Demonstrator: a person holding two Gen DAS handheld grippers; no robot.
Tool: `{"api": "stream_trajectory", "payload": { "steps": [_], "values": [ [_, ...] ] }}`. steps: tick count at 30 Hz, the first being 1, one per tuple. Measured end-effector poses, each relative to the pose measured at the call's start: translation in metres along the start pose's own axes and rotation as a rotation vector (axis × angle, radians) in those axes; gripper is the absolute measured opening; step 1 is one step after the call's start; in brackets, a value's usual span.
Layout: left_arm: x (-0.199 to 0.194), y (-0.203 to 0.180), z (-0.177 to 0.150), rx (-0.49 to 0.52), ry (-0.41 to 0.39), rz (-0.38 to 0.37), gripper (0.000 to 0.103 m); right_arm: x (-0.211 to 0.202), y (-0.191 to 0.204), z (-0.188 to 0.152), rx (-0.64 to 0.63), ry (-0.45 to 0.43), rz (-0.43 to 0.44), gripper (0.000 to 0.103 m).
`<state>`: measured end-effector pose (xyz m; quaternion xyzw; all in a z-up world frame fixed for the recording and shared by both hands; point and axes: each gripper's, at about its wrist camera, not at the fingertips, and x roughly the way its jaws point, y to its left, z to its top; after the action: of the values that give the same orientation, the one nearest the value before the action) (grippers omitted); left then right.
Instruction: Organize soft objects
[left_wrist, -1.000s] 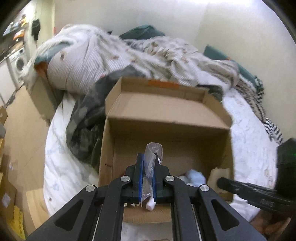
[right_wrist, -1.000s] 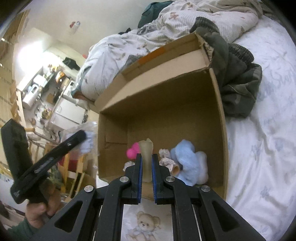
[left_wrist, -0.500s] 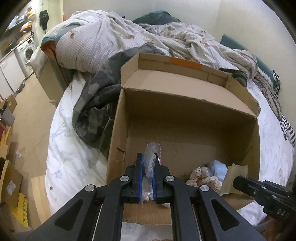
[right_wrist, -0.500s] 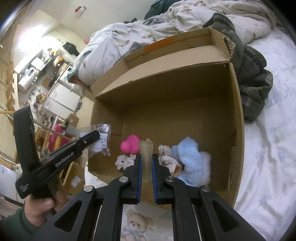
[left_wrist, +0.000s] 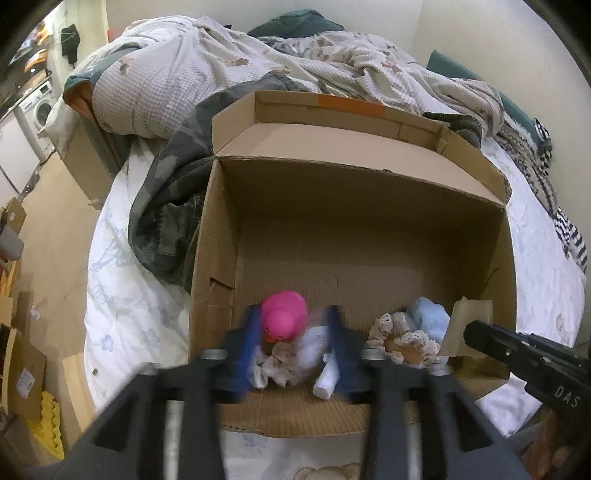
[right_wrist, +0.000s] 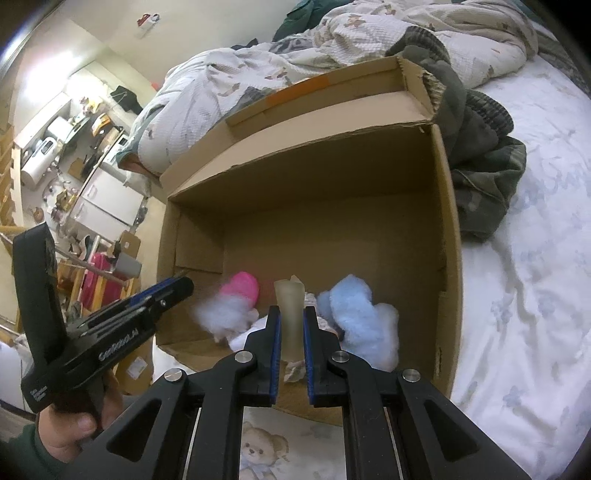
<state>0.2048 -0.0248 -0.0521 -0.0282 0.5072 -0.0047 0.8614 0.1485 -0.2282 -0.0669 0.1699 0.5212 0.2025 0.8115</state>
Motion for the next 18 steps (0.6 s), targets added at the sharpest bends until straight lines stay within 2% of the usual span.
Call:
{"api": "stream_trajectory", "payload": {
  "steps": [1, 7, 10, 11, 12, 13, 14, 17, 18],
  "values": [
    [-0.002, -0.001, -0.001, 0.001, -0.008, 0.009, 0.066, 0.0, 0.0, 0.0, 0.0, -0.001, -0.004, 0.011],
    [-0.006, -0.002, 0.0, 0.014, -0.023, 0.032, 0.067, -0.003, -0.001, -0.001, 0.0, -0.016, 0.003, 0.012],
    [-0.007, 0.0, 0.001, 0.01, -0.029, 0.028, 0.067, -0.007, 0.003, -0.001, -0.015, -0.034, -0.001, 0.024],
    [-0.009, 0.0, 0.001, 0.012, -0.034, 0.027, 0.067, -0.007, 0.003, 0.0, -0.013, -0.037, -0.002, 0.033],
    [-0.01, 0.0, 0.001, 0.014, -0.044, 0.032, 0.067, -0.007, 0.003, 0.0, -0.006, -0.035, 0.005, 0.059],
    [-0.012, 0.0, 0.001, 0.015, -0.053, 0.037, 0.067, -0.008, 0.001, 0.001, 0.007, -0.035, 0.013, 0.073],
    [-0.013, 0.0, 0.002, 0.015, -0.061, 0.037, 0.067, -0.01, -0.001, 0.001, 0.024, -0.049, 0.021, 0.081],
    [-0.015, 0.002, 0.003, -0.002, -0.063, 0.032, 0.067, -0.018, -0.005, 0.004, 0.053, -0.076, -0.005, 0.083],
    [-0.016, 0.003, 0.003, -0.009, -0.062, 0.041, 0.067, -0.021, -0.006, 0.004, 0.06, -0.092, -0.012, 0.09]
  ]
}}
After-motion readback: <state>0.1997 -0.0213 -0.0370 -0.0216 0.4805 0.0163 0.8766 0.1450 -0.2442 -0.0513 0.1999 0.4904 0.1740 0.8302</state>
